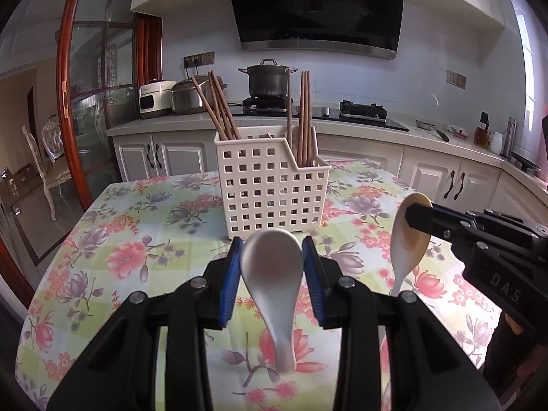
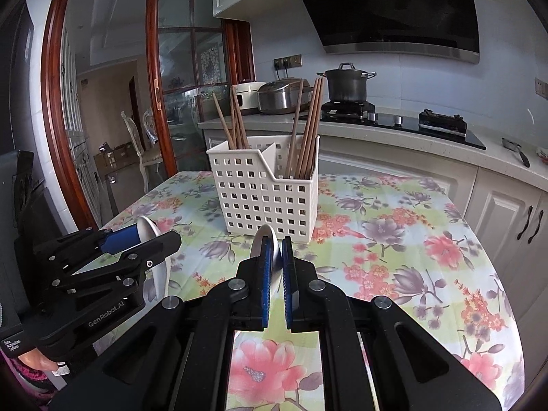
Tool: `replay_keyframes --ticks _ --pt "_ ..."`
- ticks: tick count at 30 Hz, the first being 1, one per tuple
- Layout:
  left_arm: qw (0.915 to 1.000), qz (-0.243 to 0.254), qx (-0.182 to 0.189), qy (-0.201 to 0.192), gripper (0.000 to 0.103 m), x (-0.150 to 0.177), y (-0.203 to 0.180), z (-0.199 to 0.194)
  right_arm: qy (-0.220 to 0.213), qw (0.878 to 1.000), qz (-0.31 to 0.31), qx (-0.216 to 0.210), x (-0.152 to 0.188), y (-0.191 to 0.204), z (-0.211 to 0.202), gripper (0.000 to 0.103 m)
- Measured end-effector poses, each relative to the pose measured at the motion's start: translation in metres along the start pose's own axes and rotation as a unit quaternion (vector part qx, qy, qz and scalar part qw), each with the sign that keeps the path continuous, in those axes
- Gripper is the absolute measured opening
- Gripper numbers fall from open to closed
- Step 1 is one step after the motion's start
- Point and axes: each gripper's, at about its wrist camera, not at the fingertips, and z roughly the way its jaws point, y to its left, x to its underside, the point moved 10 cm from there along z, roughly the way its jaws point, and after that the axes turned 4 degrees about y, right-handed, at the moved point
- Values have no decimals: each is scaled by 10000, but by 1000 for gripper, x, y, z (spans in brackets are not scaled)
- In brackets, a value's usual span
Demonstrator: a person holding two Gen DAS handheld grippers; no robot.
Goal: Organize utensils
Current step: 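Lift both white spoons upright and carry them above the white caddy, then lower both spoons handle-first into the white caddy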
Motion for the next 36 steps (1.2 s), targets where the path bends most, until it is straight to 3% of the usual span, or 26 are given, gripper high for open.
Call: replay_keyframes --ticks 12,36 --pt "9999 -17 106 -121 34 -45 9 3 -594 9977 -309 128 -49 -1 7 7" --pt "9979 179 52 -621 34 -170 16 -5 -1071 9926 -334 471 -137 -25 45 7"
